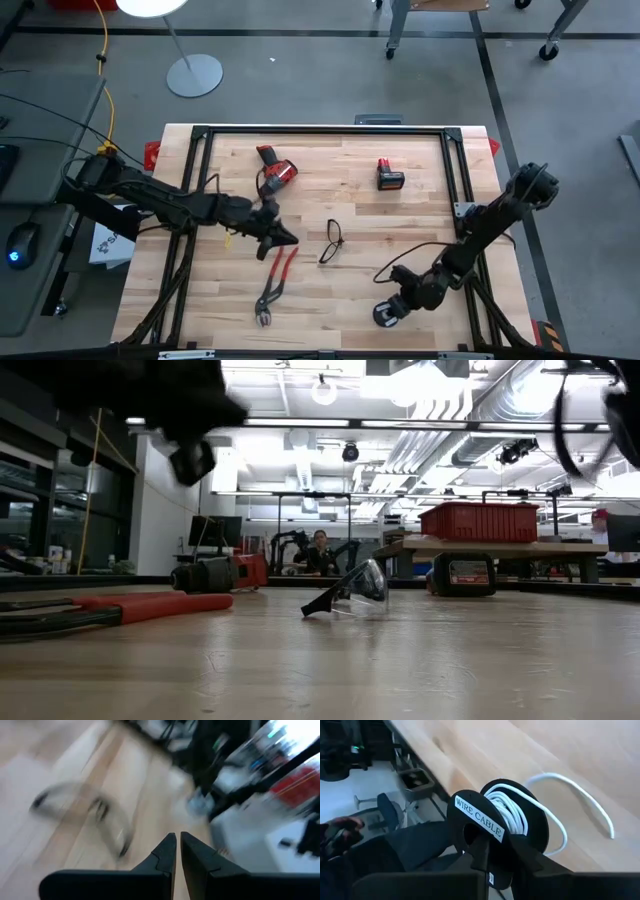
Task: Coil cords
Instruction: Uncoil the white wire from the black spool
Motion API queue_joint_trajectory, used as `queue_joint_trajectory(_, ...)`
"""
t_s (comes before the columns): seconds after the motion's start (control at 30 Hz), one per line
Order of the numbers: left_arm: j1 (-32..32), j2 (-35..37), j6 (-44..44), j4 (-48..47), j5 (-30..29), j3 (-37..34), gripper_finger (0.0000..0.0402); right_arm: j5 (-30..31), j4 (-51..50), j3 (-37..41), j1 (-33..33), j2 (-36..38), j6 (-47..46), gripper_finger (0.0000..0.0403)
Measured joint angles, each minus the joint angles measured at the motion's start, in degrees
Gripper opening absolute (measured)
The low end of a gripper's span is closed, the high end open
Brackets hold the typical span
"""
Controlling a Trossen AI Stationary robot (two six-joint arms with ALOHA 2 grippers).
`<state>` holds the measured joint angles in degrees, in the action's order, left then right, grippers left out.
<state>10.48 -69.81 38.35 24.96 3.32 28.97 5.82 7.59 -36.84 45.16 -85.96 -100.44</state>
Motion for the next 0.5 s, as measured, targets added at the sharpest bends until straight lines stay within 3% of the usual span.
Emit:
queue_joint_trajectory(0.17,-4.2,2.8,-0.7,15.7,1.3,0.1,0.0021,6.6,-10.8,-6.2,-4.9,5.4,10.1,0.0014)
queue_joint_trajectory(0.27,-7.1,6.5,-4.2,18.3,1.3,2.5,0.0021,12.4,-13.4,-9.8,-9.6,8.2,18.7,0.0015)
queue_joint_trajectory(0.4,-10.0,11.5,-15.3,9.2,1.3,10.1,0.0021,16.9,-13.1,-15.4,-17.6,10.1,32.5,0.0011)
queue_joint_trajectory(0.5,-11.0,13.1,-27.2,-9.1,0.7,19.3,0.0021,17.1,-13.0,-20.3,-23.4,9.8,43.6,0.001)
